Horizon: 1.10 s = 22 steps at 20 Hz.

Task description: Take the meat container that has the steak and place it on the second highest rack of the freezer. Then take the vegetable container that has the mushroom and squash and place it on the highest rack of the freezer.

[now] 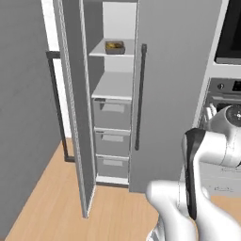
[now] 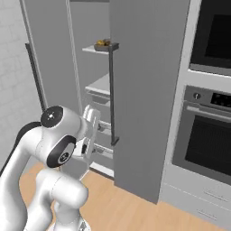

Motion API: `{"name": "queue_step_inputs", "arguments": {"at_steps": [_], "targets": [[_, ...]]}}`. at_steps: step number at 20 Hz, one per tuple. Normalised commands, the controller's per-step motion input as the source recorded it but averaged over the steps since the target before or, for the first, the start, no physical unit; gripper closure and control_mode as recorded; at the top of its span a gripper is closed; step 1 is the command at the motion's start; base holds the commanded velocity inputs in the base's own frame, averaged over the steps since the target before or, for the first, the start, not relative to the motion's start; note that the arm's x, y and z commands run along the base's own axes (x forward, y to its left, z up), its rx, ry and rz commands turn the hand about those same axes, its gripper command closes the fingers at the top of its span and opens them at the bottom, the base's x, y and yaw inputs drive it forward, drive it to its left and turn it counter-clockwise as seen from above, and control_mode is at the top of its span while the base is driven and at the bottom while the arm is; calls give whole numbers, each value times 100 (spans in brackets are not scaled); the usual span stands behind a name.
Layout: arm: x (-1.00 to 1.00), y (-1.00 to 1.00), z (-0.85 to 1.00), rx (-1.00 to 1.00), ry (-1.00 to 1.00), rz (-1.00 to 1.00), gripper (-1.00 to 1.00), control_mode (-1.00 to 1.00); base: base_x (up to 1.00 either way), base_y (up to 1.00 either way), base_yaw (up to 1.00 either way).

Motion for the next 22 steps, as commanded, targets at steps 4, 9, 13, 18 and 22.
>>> {"name": "queue_step_inputs", "arguments": {"at_steps": [4, 9, 13, 18, 22], "targets": [[0, 0, 0, 0, 0, 0, -100, 100, -92, -100, -29], [0, 0, 0, 0, 0, 0, -100, 100, -48, -100, -43], [0, 0, 0, 0, 0, 0, -100, 100, 31, -100, -38], [0, 0, 0, 0, 0, 0, -100, 100, 97, -100, -7], [0, 0, 0, 0, 0, 0, -100, 100, 96, -100, 0]]}}
